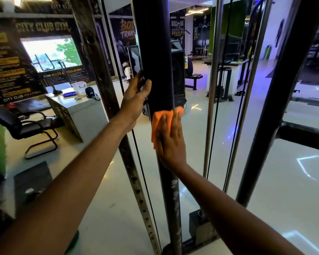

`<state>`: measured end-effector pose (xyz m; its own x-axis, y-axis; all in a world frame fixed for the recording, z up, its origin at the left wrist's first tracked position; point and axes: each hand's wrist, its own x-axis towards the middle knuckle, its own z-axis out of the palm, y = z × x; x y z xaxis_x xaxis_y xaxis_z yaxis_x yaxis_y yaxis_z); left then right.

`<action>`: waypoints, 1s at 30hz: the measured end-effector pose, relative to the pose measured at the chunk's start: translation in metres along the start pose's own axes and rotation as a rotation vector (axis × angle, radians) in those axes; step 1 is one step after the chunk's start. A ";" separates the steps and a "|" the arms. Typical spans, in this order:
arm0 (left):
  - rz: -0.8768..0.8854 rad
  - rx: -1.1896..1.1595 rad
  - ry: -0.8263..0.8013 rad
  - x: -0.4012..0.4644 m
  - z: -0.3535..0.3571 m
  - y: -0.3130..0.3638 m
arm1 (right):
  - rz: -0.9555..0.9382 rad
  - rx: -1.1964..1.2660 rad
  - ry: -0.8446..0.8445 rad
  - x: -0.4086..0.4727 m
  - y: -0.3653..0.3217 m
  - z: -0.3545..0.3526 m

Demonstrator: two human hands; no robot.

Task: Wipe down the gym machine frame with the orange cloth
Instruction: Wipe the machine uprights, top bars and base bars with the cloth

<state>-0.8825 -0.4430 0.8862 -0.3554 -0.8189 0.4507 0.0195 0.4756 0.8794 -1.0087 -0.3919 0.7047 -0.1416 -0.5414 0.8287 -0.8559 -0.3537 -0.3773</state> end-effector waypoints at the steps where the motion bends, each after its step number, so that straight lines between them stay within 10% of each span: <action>1: -0.014 -0.010 0.002 -0.004 0.001 -0.005 | 0.014 0.006 -0.038 -0.027 0.008 0.007; 30: -0.140 -0.005 -0.003 -0.037 0.011 -0.057 | 0.047 0.079 -0.028 0.004 0.004 0.003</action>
<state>-0.8806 -0.4360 0.8177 -0.3575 -0.8761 0.3234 -0.0259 0.3555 0.9343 -1.0110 -0.3974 0.7056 -0.1657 -0.5799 0.7977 -0.8063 -0.3861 -0.4481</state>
